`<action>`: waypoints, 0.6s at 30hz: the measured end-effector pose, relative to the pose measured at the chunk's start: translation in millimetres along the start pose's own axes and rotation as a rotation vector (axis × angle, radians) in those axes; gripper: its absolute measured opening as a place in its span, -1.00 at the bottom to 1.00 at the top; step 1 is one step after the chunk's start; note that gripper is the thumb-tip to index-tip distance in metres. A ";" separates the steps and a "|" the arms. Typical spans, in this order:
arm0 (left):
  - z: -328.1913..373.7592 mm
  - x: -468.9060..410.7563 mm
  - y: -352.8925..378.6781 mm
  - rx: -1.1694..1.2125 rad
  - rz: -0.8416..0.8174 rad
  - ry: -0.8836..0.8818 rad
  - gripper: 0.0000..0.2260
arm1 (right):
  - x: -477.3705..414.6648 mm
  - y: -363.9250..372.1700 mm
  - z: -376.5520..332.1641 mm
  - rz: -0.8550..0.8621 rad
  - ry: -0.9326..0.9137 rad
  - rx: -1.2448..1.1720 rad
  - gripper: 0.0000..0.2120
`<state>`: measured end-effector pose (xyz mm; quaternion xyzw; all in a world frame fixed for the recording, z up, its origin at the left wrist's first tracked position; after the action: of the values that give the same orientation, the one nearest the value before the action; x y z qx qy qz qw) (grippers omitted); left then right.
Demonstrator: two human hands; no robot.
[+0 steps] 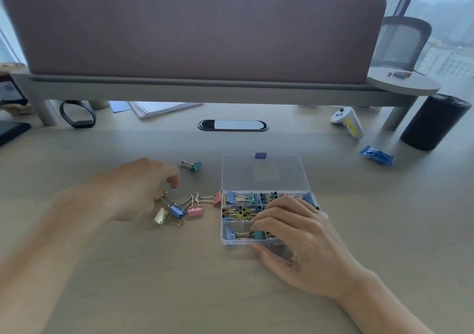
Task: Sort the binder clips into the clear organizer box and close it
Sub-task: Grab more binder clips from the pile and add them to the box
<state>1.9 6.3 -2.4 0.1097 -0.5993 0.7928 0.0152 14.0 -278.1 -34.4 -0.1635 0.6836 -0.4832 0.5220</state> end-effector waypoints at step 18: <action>106.9 35.1 -2.8 0.543 -0.070 0.405 -0.91 | 2.1 -5.5 3.3 0.173 0.117 -0.099 -0.81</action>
<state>-15.3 -98.6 34.5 -0.0292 -0.3470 0.9281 0.1315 14.4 -283.8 -30.9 -0.1012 0.7473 -0.4109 0.5124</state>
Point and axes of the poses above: each hand's wrist, its own x-axis away from the middle knuckle, its own y-axis out of the palm, z = x × y, the point moved 5 cm from there along -x, towards the middle knuckle, and after that the axes turned 13 degrees about x, right-handed, at the moved point
